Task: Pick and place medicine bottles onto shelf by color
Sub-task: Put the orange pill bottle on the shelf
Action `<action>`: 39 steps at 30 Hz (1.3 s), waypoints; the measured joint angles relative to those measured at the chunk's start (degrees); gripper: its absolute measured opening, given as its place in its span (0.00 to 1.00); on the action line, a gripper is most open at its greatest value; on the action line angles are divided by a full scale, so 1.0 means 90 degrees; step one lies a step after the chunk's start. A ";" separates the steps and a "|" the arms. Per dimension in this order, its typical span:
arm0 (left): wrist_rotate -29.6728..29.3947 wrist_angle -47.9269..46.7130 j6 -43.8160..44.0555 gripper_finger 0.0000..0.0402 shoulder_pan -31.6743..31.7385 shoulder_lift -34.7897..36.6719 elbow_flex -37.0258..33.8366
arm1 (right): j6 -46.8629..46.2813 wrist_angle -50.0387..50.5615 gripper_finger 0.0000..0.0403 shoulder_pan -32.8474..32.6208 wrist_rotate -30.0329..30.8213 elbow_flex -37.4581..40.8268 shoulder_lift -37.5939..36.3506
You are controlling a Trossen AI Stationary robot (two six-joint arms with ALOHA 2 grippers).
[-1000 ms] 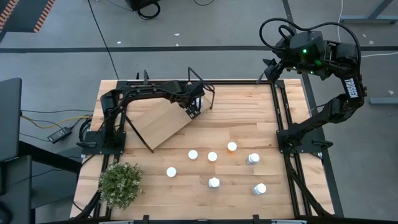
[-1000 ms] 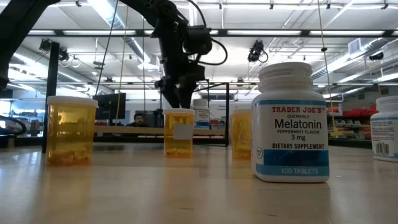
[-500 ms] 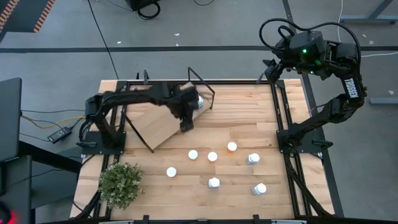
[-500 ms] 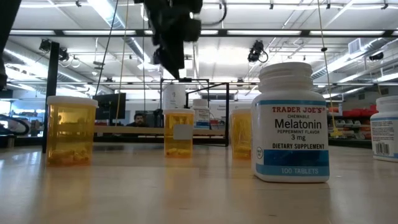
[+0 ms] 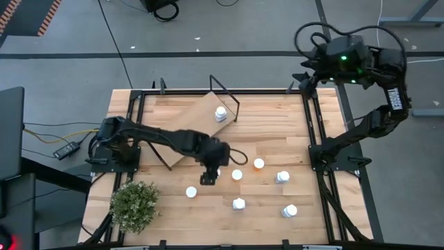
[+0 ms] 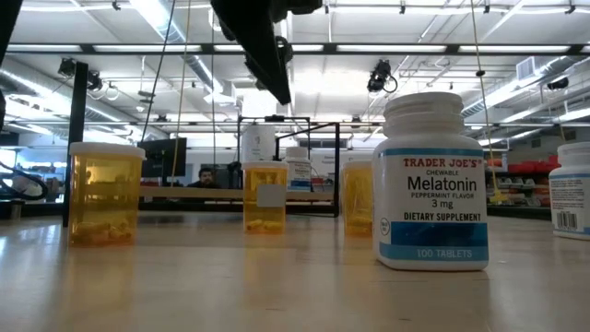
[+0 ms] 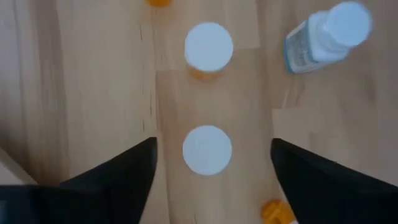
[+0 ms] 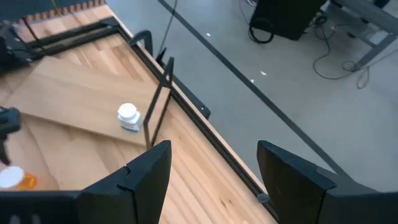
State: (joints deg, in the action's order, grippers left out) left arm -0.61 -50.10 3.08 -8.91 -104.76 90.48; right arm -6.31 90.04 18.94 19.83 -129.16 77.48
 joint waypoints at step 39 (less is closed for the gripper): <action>0.0217 -0.0254 0.0084 0.76 0.0071 -0.1245 -0.0002 | -0.0787 -0.0002 0.61 -0.0251 0.0181 0.0000 -0.0686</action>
State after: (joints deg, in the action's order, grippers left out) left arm 1.34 -52.38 3.84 -8.27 -115.96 90.45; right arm -13.39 90.02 16.69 21.47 -129.16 71.31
